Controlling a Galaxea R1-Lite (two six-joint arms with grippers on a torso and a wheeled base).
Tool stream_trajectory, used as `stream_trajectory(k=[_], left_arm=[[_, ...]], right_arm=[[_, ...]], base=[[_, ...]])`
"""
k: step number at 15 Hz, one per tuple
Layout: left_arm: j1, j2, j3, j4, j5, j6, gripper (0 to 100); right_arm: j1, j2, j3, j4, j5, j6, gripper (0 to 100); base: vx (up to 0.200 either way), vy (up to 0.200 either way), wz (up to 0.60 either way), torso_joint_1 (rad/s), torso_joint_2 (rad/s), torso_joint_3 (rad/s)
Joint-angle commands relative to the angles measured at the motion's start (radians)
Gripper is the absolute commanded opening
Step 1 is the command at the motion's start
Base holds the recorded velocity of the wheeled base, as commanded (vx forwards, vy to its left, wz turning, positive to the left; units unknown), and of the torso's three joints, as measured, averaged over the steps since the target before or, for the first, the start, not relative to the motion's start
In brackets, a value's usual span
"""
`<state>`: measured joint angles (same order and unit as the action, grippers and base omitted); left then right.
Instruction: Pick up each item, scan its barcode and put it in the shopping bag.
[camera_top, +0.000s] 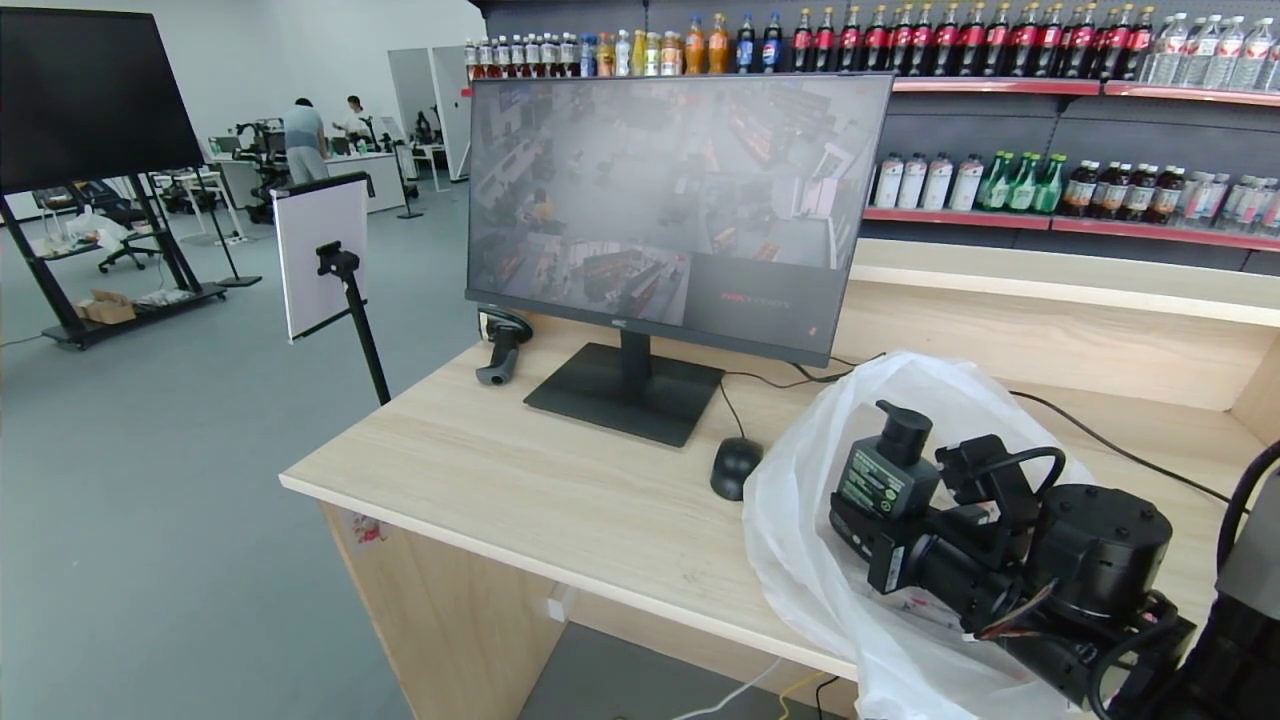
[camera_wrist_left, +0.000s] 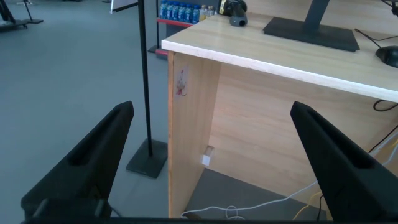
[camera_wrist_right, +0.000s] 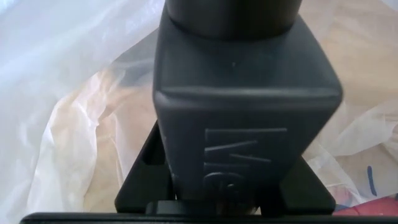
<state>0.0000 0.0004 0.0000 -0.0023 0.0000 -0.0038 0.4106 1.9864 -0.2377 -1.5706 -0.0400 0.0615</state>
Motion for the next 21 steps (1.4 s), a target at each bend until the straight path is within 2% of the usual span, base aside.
stream_trajectory(k=[1, 2, 13, 18, 21], left_arm=[[0.0, 0.0, 0.0, -0.001, 0.0, -0.001, 100], [0.0, 0.0, 0.0, -0.001, 0.0, -0.001, 100], [0.0, 0.0, 0.0, -0.001, 0.0, -0.001, 100], [0.0, 0.0, 0.0, -0.001, 0.0, -0.001, 100], [0.0, 0.0, 0.0, -0.001, 0.0, -0.001, 100]], right_arm=[[0.0, -0.001, 0.012, 0.0, 0.0, 0.006, 0], [0.0, -0.004, 0.003, 0.0, 0.0, 0.008, 100], [0.004, -0.152, 0.043, 0.0, 0.0, 0.006, 100], [0.004, -0.281, 0.136, 0.0, 0.0, 0.001, 100], [0.002, -0.34, 0.149, 0.0, 0.0, 0.003, 100]], base=[[0.0, 0.0, 0.0, 0.0, 0.0, 0.0], [0.0, 0.0, 0.0, 0.0, 0.0, 0.0], [0.0, 0.0, 0.0, 0.0, 0.0, 0.0], [0.0, 0.0, 0.0, 0.0, 0.0, 0.0], [0.0, 0.0, 0.0, 0.0, 0.0, 0.0]])
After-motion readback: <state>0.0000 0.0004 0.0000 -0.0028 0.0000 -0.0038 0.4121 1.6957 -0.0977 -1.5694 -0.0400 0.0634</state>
